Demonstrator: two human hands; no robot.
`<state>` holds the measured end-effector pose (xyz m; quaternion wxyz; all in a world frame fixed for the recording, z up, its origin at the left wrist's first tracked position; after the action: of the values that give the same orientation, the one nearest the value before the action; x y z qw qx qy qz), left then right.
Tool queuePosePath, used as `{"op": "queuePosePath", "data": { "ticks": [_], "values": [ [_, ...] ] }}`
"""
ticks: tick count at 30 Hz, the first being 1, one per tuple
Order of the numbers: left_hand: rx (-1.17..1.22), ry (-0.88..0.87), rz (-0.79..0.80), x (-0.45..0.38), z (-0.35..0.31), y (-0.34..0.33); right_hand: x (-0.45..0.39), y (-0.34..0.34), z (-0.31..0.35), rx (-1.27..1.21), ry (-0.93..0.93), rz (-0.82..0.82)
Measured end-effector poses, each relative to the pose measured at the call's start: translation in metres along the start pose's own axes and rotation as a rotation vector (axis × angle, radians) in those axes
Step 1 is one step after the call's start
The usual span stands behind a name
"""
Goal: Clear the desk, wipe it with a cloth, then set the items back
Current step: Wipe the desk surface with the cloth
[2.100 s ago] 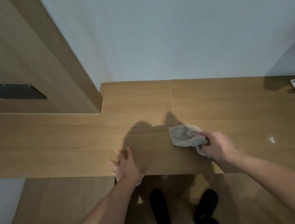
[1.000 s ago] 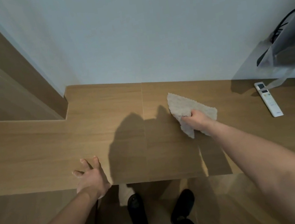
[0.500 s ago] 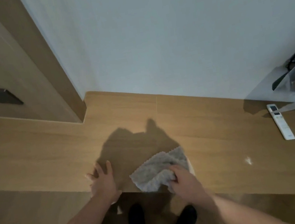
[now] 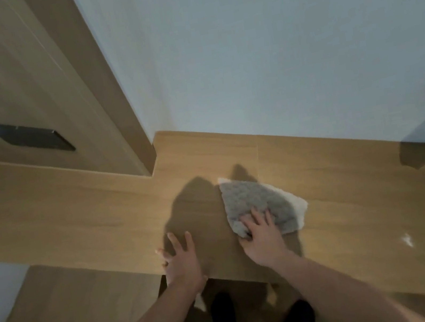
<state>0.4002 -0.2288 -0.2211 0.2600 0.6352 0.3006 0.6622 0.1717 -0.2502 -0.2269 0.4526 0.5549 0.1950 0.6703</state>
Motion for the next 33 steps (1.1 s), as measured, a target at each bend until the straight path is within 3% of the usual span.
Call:
{"op": "queuePosePath", "data": {
  "ticks": [5, 9, 12, 18, 25, 27, 31, 33],
  "values": [
    [0.013, 0.010, 0.024, -0.004, 0.000, -0.002, 0.078, -0.051, 0.025, 0.059, 0.296, 0.022],
    [0.025, 0.010, 0.033, -0.004, 0.001, -0.003, 0.098, -0.037, 0.003, -0.062, 0.218, -0.014],
    [0.032, 0.007, 0.008, -0.002, 0.001, 0.000, 0.103, -0.005, -0.017, -0.155, 0.153, -0.043],
    [0.073, -0.012, -0.028, 0.004, 0.004, 0.012, 0.109, 0.105, -0.052, -0.687, 0.039, -0.317],
    [0.296, 0.051, 0.041, 0.002, 0.000, 0.024, 0.030, 0.217, -0.042, -0.550, 0.076, -0.521],
    [0.319, 0.088, 0.016, 0.004, -0.001, 0.024, 0.001, 0.230, -0.035, -0.402, 0.090, -0.465],
    [0.239, 0.123, 0.006, 0.003, -0.007, 0.021, -0.059, 0.208, -0.027, -0.160, 0.072, -0.055],
    [0.274, 0.147, 0.021, 0.002, -0.007, 0.019, -0.086, 0.192, -0.027, -0.063, 0.086, 0.015]
  ]
}}
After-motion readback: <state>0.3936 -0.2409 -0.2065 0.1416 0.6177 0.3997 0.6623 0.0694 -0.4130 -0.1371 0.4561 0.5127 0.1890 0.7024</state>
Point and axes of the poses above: each hand's wrist, its own x-axis away from the middle knuckle, its own y-axis out of the back of the hand, z = x × y, the point moved 7 cm from there along -x, towards the middle knuckle, and after that the axes turned 2 degrees about -y, right-handed, at the moved point
